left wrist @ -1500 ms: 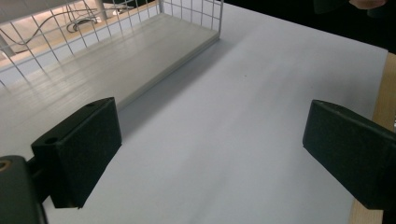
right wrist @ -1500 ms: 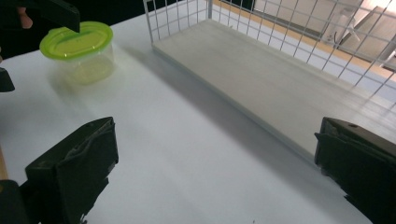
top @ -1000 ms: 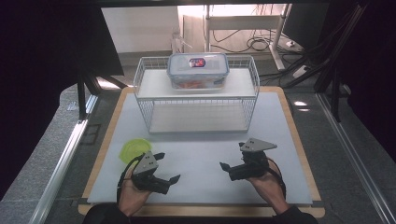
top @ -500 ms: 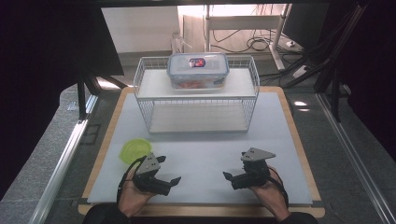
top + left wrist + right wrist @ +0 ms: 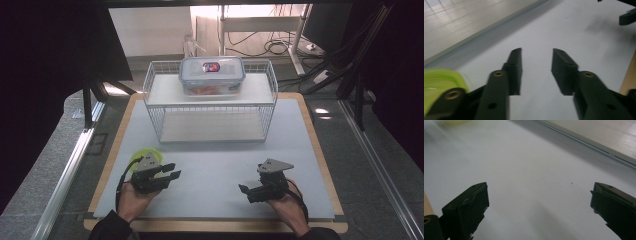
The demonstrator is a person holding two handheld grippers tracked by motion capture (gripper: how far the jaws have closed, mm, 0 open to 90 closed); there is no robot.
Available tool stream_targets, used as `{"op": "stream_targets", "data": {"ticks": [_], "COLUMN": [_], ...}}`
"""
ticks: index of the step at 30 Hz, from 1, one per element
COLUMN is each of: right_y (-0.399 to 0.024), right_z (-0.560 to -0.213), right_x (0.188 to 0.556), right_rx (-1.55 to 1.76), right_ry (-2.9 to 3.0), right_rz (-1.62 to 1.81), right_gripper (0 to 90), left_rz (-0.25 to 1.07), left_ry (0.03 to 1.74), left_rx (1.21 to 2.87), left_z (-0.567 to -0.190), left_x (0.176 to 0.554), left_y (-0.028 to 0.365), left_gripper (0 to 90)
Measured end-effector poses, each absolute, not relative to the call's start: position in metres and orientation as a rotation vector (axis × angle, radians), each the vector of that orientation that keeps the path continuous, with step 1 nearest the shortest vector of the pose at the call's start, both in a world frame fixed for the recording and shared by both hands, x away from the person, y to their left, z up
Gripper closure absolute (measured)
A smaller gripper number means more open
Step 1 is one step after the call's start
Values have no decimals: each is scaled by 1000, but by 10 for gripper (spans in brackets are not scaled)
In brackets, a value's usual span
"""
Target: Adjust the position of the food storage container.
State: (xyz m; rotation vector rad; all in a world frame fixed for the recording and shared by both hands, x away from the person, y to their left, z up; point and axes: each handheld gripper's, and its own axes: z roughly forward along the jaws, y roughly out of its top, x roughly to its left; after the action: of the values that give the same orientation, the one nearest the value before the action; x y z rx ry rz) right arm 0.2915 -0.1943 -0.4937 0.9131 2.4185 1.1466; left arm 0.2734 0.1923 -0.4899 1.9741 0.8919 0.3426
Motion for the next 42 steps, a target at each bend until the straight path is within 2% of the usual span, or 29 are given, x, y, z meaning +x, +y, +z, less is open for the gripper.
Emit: {"op": "stream_targets", "data": {"ticks": [5, 9, 28, 42], "right_y": [-193, -193, -193, -194], "right_z": [-494, -494, -497, -499], "right_x": [291, 291, 293, 294], "right_rx": [898, 899, 912, 916], "right_ry": [2423, 2423, 2429, 2441], "right_rz": [1132, 1130, 1106, 1078], "right_gripper": [25, 25, 28, 31], "left_rz": [385, 420, 562, 582], "left_ry": [964, 1009, 1249, 1362], "left_rx": [1954, 1930, 1824, 1824], "left_z": [-485, -480, -488, -507], "left_x": [283, 290, 297, 304], "left_y": [206, 219, 297, 314], "left_gripper": [834, 895, 898, 898]}}
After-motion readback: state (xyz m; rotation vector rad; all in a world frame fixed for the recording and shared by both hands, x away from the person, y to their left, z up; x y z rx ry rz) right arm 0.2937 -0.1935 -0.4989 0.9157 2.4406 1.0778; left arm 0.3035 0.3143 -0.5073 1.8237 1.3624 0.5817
